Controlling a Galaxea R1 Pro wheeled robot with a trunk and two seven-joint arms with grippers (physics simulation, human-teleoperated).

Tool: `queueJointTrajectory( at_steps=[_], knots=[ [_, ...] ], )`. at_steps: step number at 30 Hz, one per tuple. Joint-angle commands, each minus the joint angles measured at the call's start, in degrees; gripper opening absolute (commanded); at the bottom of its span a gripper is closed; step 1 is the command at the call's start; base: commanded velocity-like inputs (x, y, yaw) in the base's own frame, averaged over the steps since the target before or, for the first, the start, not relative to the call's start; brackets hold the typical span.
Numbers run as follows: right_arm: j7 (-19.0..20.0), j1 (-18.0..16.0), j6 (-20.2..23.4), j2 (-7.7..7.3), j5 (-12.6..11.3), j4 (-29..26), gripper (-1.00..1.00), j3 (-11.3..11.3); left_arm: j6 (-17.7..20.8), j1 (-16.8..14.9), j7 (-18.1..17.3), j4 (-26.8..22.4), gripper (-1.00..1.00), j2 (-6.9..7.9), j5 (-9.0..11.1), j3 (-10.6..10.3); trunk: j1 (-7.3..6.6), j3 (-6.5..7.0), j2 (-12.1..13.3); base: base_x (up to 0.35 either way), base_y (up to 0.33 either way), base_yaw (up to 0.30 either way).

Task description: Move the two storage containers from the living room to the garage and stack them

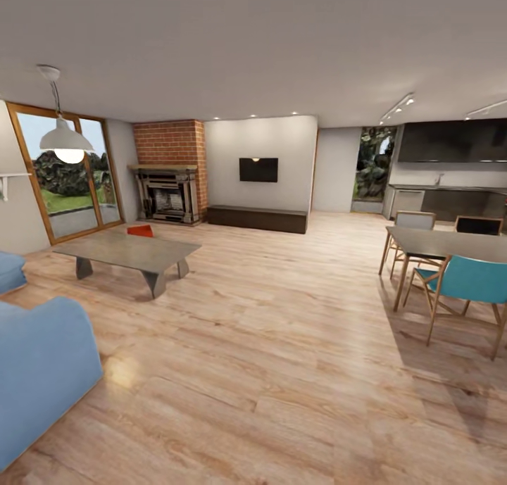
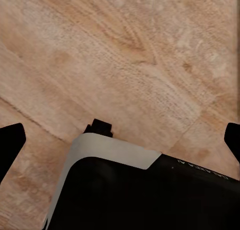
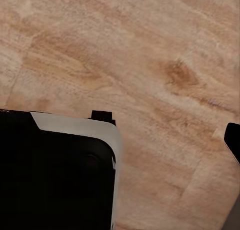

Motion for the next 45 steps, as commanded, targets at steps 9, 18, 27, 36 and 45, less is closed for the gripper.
queueJointTrajectory(
  at_steps=[9,18,27,36,45],
  knots=[
    [-0.04,-0.06,-0.25,0.1,-0.37,0.14,1.0,0.46,-0.14,-0.04,0.12,0.02,1.0,-0.01,0.29,-0.23,0.04,-0.08,-0.04,0.327,0.0,0.0],
    [-0.72,-0.06,-0.25,0.18,-0.54,0.14,1.0,0.01,-0.14,-0.04,0.12,0.02,1.0,-0.01,0.29,-0.23,0.04,-0.08,-0.04,0.327,0.0,0.0],
    [-0.83,-0.06,-0.25,0.2,-0.46,0.14,1.0,0.09,-0.1,-0.04,0.12,0.02,1.0,0.04,0.29,-0.23,0.04,-0.08,-0.04,0.326,0.0,0.0],
    [-0.83,-0.06,-0.25,0.2,-0.45,0.14,1.0,0.11,-0.14,-0.04,0.12,0.02,1.0,0.0,0.29,-0.23,0.04,-0.08,-0.04,0.327,0.0,0.0],
    [-0.83,-0.06,-0.26,0.2,-0.45,0.14,1.0,0.11,-0.16,-0.04,0.11,0.02,1.0,-0.01,0.29,-0.23,0.04,-0.08,-0.04,0.327,0.0,0.0]
  ],
)
